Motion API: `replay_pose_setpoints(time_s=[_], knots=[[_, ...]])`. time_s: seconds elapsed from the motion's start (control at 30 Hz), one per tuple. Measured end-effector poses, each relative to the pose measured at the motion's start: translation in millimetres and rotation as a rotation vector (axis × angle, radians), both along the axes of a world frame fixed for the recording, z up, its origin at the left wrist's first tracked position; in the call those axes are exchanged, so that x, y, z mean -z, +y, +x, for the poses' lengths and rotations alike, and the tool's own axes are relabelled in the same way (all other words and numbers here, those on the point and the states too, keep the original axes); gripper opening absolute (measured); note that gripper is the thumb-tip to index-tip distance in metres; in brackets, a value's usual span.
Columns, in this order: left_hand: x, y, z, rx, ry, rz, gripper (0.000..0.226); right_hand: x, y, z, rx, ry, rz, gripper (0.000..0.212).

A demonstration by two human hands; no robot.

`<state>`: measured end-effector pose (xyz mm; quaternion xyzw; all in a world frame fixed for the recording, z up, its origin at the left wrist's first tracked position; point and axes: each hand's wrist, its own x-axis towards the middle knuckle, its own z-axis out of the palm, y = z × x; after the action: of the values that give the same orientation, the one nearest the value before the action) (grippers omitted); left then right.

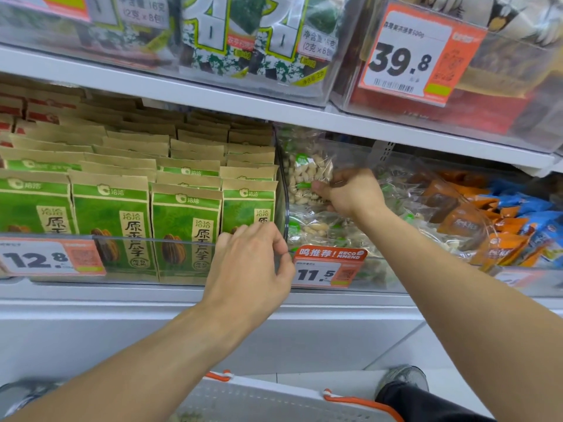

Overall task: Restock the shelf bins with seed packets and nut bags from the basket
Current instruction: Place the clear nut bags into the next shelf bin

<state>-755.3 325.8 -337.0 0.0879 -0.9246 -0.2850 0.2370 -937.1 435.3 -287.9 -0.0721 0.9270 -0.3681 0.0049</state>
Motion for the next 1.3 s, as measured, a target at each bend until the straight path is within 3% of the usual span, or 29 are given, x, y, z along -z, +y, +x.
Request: replay_pose_setpoints(time_s=[0.17, 0.27, 0.4, 0.47, 0.6, 0.77, 0.87, 1.0, 1.07, 1.17, 1.23, 1.3], knots=[[1.6, -1.3, 3.0, 0.026, 0.026, -0.012, 0.011, -7.3, 8.2, 16.4, -0.059, 0.092, -0.050, 0.039], [1.6, -1.2, 8.3, 0.022, 0.107, -0.018, 0.010, -10.3, 22.6, 41.5, -0.013, 0.299, -0.043, 0.035], [-0.4, 6.6, 21.0, 0.123, 0.294, -0.070, 0.004, -6.5, 43.2, 103.3, -0.023, 0.390, -0.245, 0.007], [6.8, 14.2, 29.2, 0.208, 0.274, -0.030, 0.008, 8.7, 47.3, 139.3, -0.035, 0.393, -0.382, 0.007], [44.5, 24.5, 53.0, 0.257, 0.018, -0.074, 0.008, 68.4, 45.1, 191.6, -0.063, 0.245, -0.516, 0.015], [113.6, 7.7, 96.6, 0.309, -0.529, -0.201, 0.021, 180.4, 59.8, 212.3, -0.110, -0.124, -0.209, 0.009], [159.4, -2.9, 121.5, 0.329, -0.819, -0.252, 0.018, 239.2, 78.1, 226.3, -0.063, -0.393, -0.025, 0.010], [214.4, -4.3, 157.0, 0.305, -1.020, -0.108, 0.009, 297.1, 103.1, 261.4, -0.091, -0.655, 0.206, 0.012], [241.2, -0.7, 178.5, 0.278, -1.131, -0.024, 0.026, 319.6, 107.1, 278.0, -0.156, -0.719, 0.294, 0.024], [278.6, 5.6, 210.0, 0.238, -1.256, 0.121, 0.049, 337.3, 109.0, 291.4, -0.144, -0.785, 0.343, 0.014], [291.2, 13.6, 224.7, 0.233, -1.328, 0.213, 0.063, 350.6, 111.3, 294.3, -0.165, -0.790, 0.351, 0.040], [299.1, 20.2, 232.9, 0.218, -1.387, 0.265, 0.069, 355.7, 111.0, 296.2, -0.212, -0.815, 0.314, 0.051]])
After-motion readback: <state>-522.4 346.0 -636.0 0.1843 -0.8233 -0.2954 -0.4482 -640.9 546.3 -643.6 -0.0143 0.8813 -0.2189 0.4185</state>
